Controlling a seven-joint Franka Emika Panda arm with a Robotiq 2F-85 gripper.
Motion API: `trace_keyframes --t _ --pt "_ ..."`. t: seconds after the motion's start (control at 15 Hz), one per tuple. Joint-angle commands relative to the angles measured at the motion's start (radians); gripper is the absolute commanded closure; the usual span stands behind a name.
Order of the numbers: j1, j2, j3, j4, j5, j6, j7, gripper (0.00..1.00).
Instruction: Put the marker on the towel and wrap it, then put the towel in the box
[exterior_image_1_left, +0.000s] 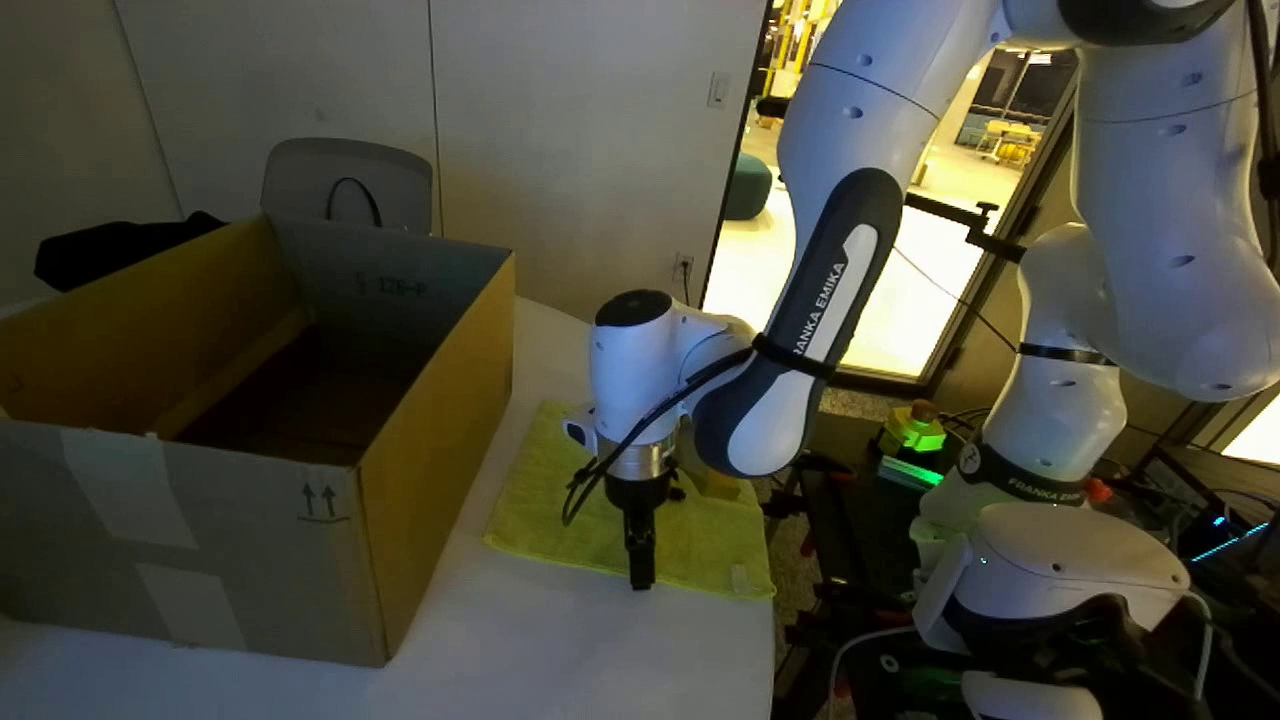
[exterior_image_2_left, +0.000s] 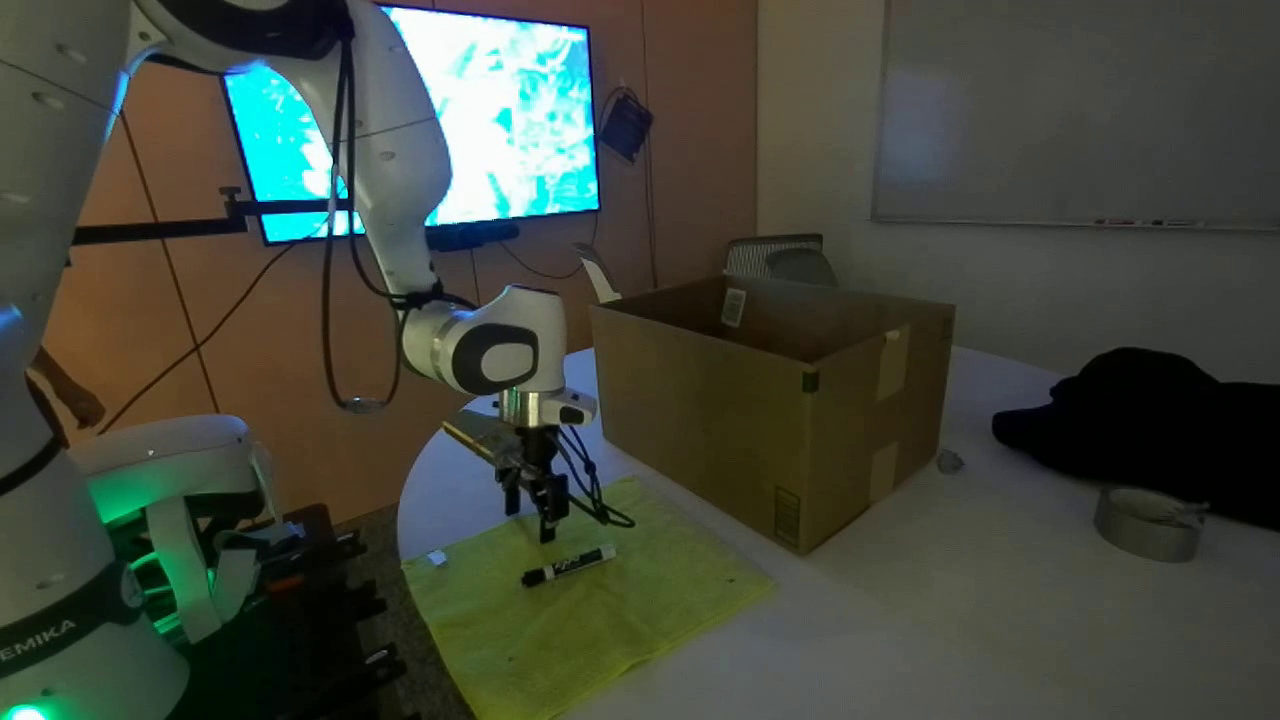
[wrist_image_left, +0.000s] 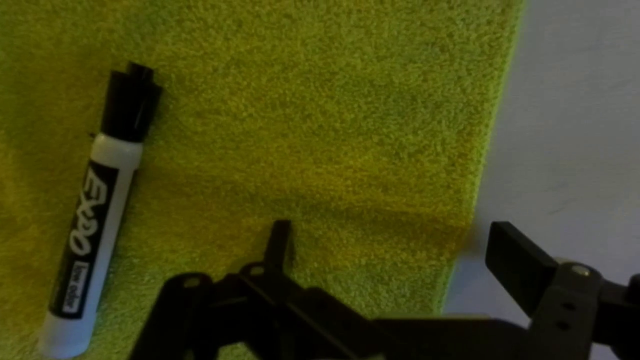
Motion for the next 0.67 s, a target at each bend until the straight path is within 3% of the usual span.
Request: trace_keyframes --t 0.0,0.2,0.33,0.6 --pt "0.012 0.015 -0.007 -0.002 -0.010 0.038 -0.021 0.00" --pt "0.012 0.022 -0.008 0.001 -0.012 0.043 -0.020 0.00" --pt "0.005 0.026 -0.003 0.002 -0.004 0.042 -0.023 0.26" --pt "0.010 0.025 -0.008 0.004 -0.009 0.040 -0.018 0.57"
